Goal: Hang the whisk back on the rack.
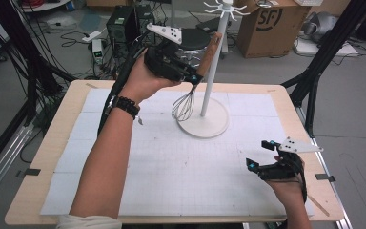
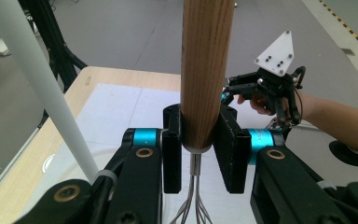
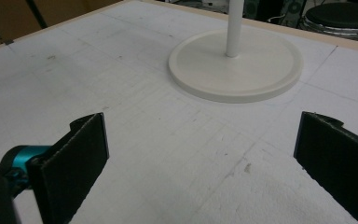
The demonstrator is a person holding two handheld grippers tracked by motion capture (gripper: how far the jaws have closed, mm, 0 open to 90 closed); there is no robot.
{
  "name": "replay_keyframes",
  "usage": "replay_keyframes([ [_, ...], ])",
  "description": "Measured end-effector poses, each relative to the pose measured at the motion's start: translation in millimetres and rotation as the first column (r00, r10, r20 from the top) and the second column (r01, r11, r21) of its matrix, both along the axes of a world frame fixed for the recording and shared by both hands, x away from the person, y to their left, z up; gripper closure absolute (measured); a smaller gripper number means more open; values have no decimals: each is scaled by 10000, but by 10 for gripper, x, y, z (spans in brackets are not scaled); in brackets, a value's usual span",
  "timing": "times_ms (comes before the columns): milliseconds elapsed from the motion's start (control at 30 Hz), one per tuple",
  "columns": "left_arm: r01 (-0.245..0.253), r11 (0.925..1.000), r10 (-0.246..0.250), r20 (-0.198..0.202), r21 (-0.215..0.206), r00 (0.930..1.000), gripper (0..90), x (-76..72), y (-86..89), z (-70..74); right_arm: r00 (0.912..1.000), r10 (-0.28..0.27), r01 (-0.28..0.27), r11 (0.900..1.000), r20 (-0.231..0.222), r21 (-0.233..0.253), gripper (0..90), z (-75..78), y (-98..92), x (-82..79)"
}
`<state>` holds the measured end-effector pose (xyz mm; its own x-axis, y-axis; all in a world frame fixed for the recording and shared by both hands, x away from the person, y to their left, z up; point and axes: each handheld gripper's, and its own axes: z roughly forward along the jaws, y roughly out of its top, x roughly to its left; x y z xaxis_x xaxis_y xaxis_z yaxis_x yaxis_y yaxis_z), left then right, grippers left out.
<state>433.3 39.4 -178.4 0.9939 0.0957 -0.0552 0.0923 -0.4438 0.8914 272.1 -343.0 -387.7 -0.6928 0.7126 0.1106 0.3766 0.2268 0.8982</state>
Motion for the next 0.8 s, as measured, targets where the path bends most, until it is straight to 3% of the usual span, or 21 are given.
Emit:
replay_keyframes([
  [400, -435, 9990, 437, -211, 111, 9988, 737, 279, -12, 115, 10000, -47, 47, 10000, 78, 19, 17, -1, -21, 6],
  [800, -551, 9984, 553, -307, 94, 9980, 737, 433, -185, 172, 10000, -55, 55, 10000, -18, 29, 17, -3, -19, 10],
])
